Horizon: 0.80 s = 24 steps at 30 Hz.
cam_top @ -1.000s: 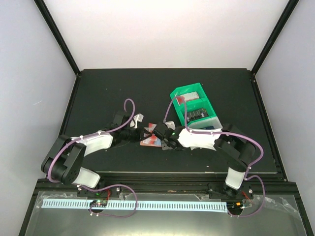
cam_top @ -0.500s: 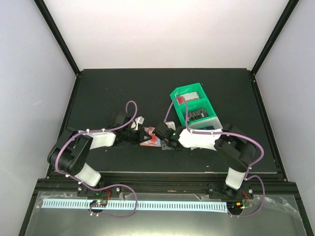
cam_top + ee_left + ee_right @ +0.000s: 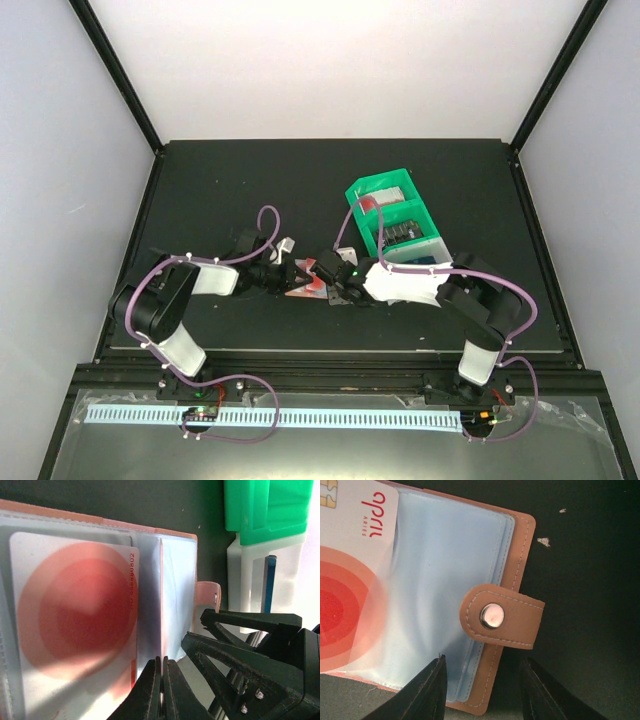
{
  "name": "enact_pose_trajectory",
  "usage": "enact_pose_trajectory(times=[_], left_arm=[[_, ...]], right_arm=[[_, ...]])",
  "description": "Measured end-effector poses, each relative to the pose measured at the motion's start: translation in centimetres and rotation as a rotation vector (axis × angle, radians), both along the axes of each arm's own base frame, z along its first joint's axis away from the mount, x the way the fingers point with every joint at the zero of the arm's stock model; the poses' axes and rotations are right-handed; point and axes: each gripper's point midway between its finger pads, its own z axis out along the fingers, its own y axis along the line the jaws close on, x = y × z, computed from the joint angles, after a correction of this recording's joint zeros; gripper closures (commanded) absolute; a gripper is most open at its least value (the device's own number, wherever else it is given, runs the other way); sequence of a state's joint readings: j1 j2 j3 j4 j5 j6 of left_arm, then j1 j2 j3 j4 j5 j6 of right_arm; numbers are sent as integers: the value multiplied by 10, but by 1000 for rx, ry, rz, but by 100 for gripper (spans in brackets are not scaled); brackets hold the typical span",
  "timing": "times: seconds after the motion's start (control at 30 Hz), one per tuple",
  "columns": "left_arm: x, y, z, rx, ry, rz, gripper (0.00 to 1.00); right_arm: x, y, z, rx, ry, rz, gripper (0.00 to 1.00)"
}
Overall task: Put the credit cards into the card holder
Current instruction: Insert the credit card into the card holder.
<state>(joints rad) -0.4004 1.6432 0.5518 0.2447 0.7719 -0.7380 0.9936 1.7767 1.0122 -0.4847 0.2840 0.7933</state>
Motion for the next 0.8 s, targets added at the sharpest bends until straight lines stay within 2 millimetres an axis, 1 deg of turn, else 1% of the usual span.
enact_pose_trajectory(times=[0.27, 0.53, 0.8], left_arm=[[-5, 0, -3, -29, 57, 27, 98], [-19, 5, -14, -46, 111, 62, 98], [-18, 0, -16, -86, 132, 49, 98]], right_arm=[[0, 0, 0, 6, -1, -2, 59], [0, 0, 0, 7, -2, -2, 59], [0, 0, 0, 14, -5, -5, 59]])
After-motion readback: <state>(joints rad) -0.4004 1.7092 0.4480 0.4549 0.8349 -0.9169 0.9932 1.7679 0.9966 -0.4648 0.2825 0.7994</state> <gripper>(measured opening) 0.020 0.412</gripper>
